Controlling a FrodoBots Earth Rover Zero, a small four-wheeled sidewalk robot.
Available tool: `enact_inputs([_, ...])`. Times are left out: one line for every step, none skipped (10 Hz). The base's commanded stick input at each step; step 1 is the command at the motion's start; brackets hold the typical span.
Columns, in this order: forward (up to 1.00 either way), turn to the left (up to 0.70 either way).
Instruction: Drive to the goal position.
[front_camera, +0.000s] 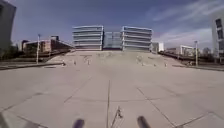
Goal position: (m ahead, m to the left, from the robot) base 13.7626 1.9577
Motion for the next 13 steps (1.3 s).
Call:
enact_inputs([0.70, 0.00])
enact_inputs([0.70, 0.00])
enact_inputs([0.70, 0.00])
enact_inputs([0.70, 0.00])
enact_inputs([0.70, 0.00])
enact_inputs([0.70, 0.00])
enact_inputs([0.70, 0.00])
enact_inputs([0.70, 0.00])
enact_inputs([0.70, 0.00])
enact_inputs([0.70, 0.00])
enact_inputs([0.70, 0.00])
enact_inputs([0.70, 0.00])
enact_inputs([0.70, 0.00])
